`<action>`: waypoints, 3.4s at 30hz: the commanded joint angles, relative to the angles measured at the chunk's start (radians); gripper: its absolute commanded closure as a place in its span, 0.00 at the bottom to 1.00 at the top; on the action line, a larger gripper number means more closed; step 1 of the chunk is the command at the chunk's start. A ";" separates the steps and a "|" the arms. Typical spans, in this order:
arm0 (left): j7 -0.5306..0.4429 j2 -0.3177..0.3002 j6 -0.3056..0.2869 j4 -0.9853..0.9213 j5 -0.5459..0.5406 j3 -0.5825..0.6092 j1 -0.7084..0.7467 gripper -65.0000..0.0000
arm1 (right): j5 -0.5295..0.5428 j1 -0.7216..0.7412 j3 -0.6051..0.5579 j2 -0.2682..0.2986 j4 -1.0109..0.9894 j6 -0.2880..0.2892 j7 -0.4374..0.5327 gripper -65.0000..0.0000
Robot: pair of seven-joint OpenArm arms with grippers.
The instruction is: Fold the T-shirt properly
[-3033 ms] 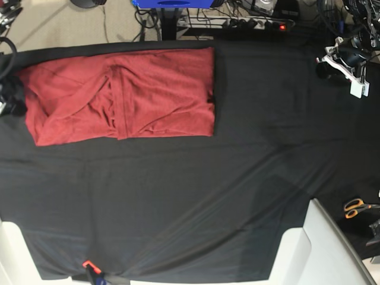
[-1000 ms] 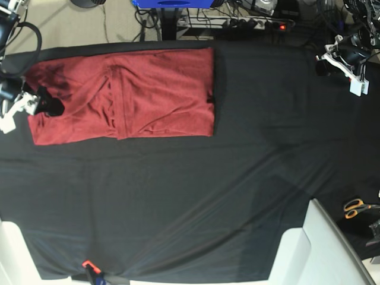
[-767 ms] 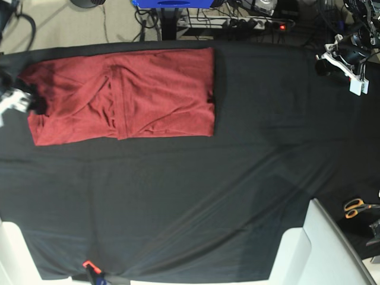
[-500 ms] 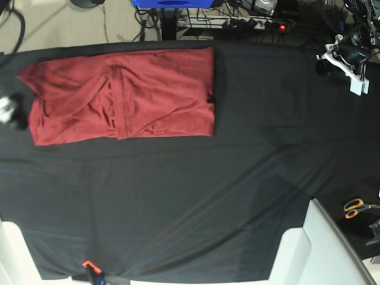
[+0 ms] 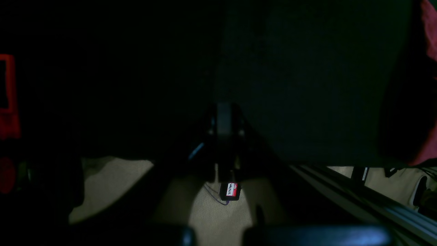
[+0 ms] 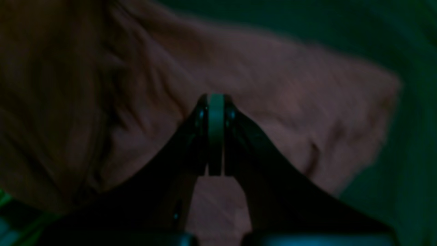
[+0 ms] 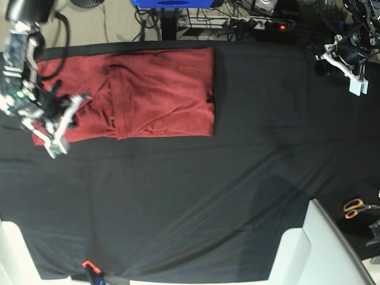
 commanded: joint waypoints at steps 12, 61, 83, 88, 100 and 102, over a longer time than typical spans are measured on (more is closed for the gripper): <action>-0.012 -0.017 -0.004 0.015 -0.015 -0.009 0.009 1.00 | -0.019 0.092 0.014 0.014 -0.166 -0.003 0.006 1.00; -0.012 -0.020 -0.004 0.015 -0.015 -0.009 0.007 1.00 | -0.139 -0.039 0.196 -0.065 0.064 -0.096 -0.096 1.00; -0.012 -0.020 -0.004 0.015 -0.015 -0.009 0.007 1.00 | -0.139 -0.028 0.218 -0.088 -0.088 -0.090 -0.051 1.00; -0.012 -0.020 -0.004 0.015 -0.015 -0.009 0.007 1.00 | -0.139 -0.048 0.218 -0.093 -0.025 -0.090 -0.068 1.00; -0.012 -0.020 -0.004 0.014 -0.015 -0.009 0.007 1.00 | 0.116 0.115 0.617 -0.021 0.023 0.115 -0.272 0.71; -0.012 -0.020 -0.004 0.014 0.011 -0.009 0.007 1.00 | 0.197 0.172 0.707 0.043 -0.077 0.115 -0.403 0.45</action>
